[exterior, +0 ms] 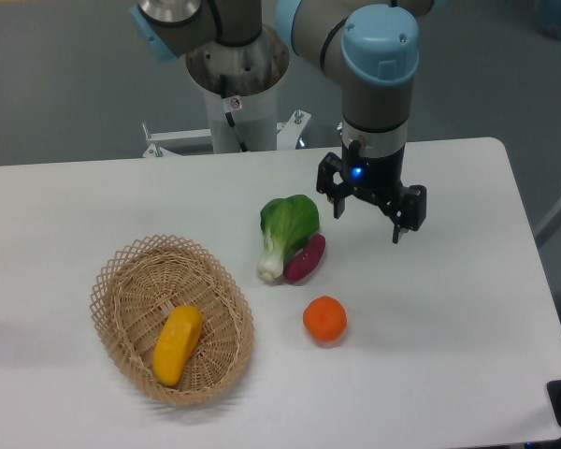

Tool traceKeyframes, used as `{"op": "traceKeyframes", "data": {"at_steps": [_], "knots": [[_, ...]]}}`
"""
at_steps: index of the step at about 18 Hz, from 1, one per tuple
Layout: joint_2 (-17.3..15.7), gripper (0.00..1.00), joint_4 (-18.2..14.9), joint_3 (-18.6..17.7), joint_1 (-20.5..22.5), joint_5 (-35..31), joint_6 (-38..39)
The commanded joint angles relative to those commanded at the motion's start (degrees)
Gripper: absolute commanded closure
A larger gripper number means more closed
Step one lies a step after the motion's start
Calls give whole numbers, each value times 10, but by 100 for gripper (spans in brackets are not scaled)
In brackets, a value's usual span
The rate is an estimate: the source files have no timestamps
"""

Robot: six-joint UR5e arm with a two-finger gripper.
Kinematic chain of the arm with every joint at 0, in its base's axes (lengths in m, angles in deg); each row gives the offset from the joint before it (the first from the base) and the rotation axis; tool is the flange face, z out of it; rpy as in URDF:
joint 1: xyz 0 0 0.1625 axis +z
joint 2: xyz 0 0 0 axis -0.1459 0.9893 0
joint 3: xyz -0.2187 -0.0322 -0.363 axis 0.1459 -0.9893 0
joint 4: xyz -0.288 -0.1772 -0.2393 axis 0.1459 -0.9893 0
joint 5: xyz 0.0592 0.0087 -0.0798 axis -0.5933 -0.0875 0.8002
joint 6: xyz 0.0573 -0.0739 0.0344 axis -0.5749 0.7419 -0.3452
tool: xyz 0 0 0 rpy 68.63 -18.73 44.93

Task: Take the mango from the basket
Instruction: 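Move the open gripper over the wicker basket above the yellow mango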

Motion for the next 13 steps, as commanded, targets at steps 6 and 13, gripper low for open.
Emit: {"op": "traceKeyframes", "data": {"at_steps": [6,13], "knots": [[-1,0,4,-12,0,3,11],[-18,0,49,-44,-19,39,127]]}}
